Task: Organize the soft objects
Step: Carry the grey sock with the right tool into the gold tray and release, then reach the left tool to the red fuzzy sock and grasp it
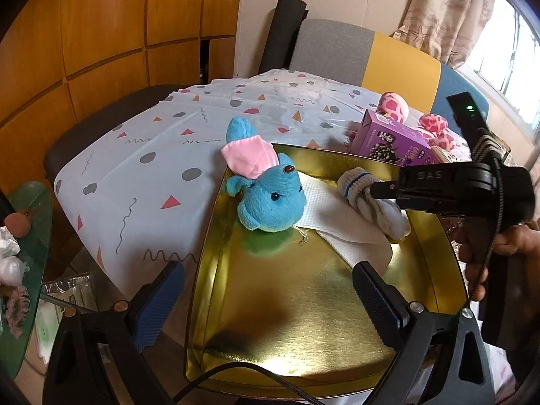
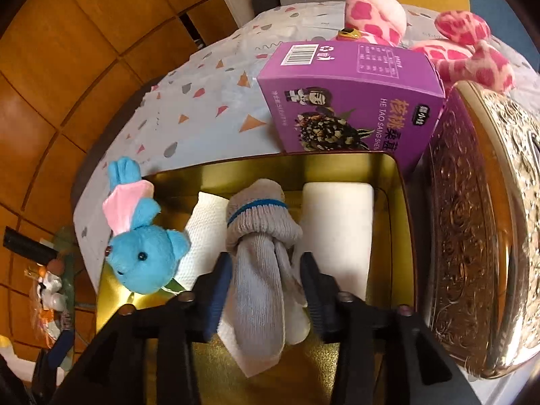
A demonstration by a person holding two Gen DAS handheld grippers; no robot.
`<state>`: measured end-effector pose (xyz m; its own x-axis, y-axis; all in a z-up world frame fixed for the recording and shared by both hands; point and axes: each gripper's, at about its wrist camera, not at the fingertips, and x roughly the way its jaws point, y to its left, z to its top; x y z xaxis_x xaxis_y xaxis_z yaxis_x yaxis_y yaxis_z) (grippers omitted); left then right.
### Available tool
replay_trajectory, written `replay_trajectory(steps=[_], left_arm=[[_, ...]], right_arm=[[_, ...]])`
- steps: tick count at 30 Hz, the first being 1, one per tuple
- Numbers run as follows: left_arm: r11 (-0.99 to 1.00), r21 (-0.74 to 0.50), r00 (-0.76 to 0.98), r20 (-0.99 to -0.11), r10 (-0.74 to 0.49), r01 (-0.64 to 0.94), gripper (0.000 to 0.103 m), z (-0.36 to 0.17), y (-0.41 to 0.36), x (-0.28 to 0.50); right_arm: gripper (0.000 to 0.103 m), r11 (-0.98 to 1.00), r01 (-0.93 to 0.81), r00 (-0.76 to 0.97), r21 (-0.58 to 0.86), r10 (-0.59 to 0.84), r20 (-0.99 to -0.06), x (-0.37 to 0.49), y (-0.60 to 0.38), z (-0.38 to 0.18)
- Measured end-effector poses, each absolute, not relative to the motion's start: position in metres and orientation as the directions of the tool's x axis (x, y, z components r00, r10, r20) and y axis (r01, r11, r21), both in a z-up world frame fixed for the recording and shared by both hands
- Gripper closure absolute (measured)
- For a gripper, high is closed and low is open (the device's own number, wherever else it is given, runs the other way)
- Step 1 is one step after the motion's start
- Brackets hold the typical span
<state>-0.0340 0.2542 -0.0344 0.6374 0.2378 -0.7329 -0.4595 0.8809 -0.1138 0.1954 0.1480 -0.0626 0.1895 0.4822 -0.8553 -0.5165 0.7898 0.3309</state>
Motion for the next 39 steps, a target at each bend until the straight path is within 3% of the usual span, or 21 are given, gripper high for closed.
replay_trajectory(steps=[6, 14, 21, 29, 31, 34, 39], left_arm=[[0.880, -0.104, 0.638, -0.728, 0.251, -0.464, 0.003, -0.033, 0.251, -0.035], [0.891, -0.078, 0.654, -0.708, 0.266, -0.447, 0.003, -0.024, 0.244, -0.036], [0.905, -0.035, 0.660, -0.696, 0.283, -0.424, 0.001, -0.018, 0.231, -0.034], [0.927, 0.006, 0.684, -0.673, 0.281, -0.374, 0.000, -0.010, 0.209, -0.028], [0.935, 0.018, 0.690, -0.670, 0.274, -0.353, 0.000, -0.008, 0.200, -0.025], [0.948, 0.037, 0.701, -0.663, 0.261, -0.317, 0.000, -0.004, 0.187, -0.021], [0.971, 0.049, 0.719, -0.664, 0.206, -0.232, 0.000, 0.000, 0.159, -0.011]], right_arm=[[0.042, 0.781, -0.551, 0.263, 0.294, 0.497, -0.827, 0.182, 0.125, -0.038], [0.019, 0.780, -0.616, 0.438, 0.109, 0.454, -0.776, 0.133, 0.092, -0.009], [0.016, 0.823, -0.567, 0.579, 0.025, 0.420, -0.699, 0.108, 0.047, 0.013], [0.016, 0.930, -0.366, 0.811, -0.033, 0.302, -0.501, 0.097, -0.039, 0.059], [0.016, 0.946, -0.324, 0.804, -0.003, 0.273, -0.528, 0.109, -0.062, 0.057], [0.016, 0.958, -0.278, 0.720, 0.070, 0.256, -0.645, 0.135, -0.092, 0.042], [0.017, 0.985, -0.138, 0.708, 0.106, 0.173, -0.685, 0.156, -0.158, 0.025]])
